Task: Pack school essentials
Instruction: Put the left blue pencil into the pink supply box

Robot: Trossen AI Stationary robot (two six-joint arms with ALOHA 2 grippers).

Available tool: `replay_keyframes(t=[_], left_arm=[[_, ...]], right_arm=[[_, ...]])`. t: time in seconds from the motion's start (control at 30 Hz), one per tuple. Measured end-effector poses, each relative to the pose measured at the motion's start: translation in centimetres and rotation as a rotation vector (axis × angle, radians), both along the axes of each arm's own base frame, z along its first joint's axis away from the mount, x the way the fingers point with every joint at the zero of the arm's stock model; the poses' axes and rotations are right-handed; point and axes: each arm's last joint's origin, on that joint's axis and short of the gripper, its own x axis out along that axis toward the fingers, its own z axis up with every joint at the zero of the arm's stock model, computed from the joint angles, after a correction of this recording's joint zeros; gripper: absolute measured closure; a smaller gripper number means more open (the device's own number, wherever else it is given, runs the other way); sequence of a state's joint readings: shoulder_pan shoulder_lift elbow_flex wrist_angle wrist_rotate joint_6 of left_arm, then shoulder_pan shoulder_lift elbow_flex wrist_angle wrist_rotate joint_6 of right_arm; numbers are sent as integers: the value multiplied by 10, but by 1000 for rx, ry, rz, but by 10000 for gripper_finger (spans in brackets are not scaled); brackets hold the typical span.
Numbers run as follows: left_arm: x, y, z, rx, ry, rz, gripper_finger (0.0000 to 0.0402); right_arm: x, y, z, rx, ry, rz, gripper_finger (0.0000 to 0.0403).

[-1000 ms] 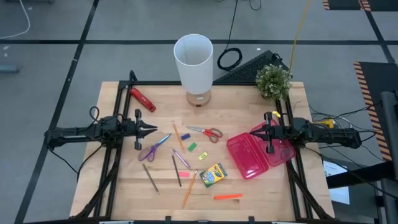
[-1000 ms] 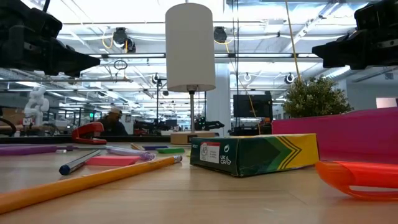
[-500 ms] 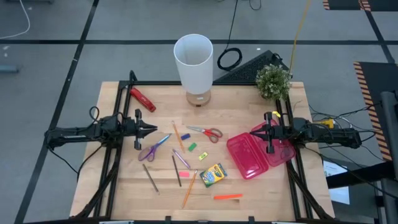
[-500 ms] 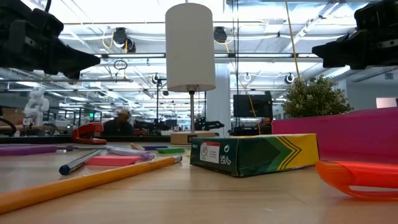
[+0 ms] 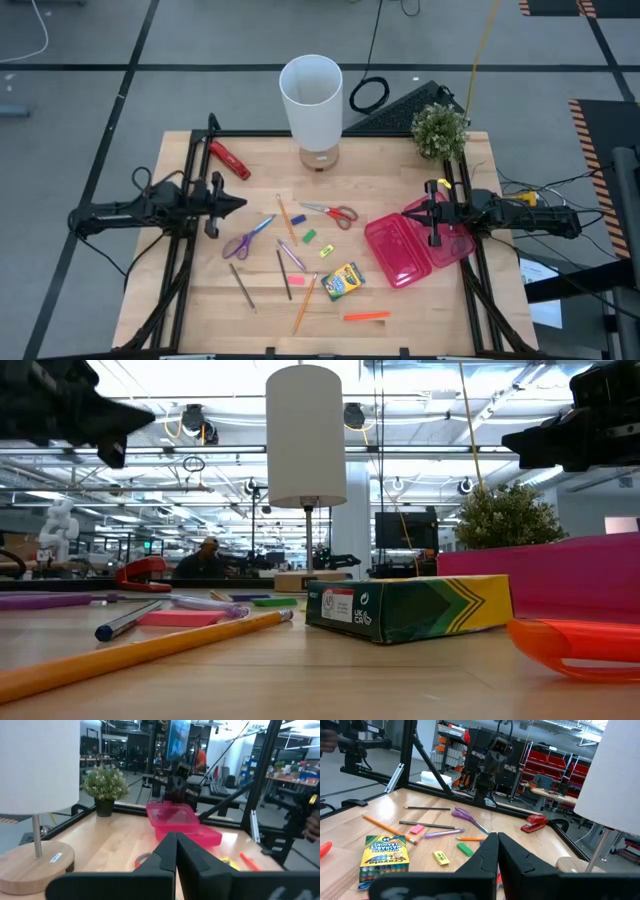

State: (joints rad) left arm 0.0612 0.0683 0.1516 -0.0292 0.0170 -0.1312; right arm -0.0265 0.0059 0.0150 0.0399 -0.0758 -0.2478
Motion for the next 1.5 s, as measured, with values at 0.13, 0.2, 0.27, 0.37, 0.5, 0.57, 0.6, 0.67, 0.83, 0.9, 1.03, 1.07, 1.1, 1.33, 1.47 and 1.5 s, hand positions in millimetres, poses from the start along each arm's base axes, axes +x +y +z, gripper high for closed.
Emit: replay_keyframes(t=[0.13, 0.2, 0.27, 0.37, 0.5, 0.57, 0.6, 0.67, 0.83, 0.9, 1.03, 1.07, 1.1, 1.33, 1.47, 1.5], left_arm=[[-5, 0, 24, -51, 76, 0, 400], [-6, 0, 38, -61, 99, 0, 400], [-6, 0, 54, -63, 116, 1, 400], [-5, -1, 74, -66, 164, -2, 400], [1, -2, 100, -69, 236, -14, 400], [5, -3, 111, -67, 271, -13, 400], [7, -4, 117, -66, 288, -17, 400], [11, -5, 127, -61, 326, -31, 400], [17, -9, 148, -50, 446, -64, 400], [19, -11, 155, -51, 475, -76, 400], [24, -15, 160, -47, 507, -102, 400], [25, -15, 159, -46, 511, -109, 401], [25, -16, 159, -44, 513, -114, 401], [27, -18, 159, -21, 517, -89, 399], [26, -19, 159, 2, 512, -29, 393], [26, -19, 159, 5, 511, -23, 392]], right_arm=[[0, 0, 0, 0, 0, 0, 403], [0, 0, 0, 0, 0, 0, 403], [0, 0, 0, 0, 0, 0, 403], [0, 0, 0, 0, 0, 0, 403], [0, 0, 0, 0, 0, 0, 403], [0, 0, 0, 0, 0, 0, 403], [0, 0, 0, 0, 0, 0, 403], [0, 0, 0, 1, 0, 0, 403], [0, 0, 0, 68, 3, 2, 403], [0, 0, 0, 85, 4, 2, 403], [0, 0, 0, 105, 5, 3, 403], [0, 0, 0, 110, 5, 3, 403], [0, 0, 0, 115, 6, 3, 403], [0, 0, 1, 128, 0, 4, 403], [0, 0, 2, 149, 7, 0, 403], [1, 0, 0, 160, 27, -10, 403]])
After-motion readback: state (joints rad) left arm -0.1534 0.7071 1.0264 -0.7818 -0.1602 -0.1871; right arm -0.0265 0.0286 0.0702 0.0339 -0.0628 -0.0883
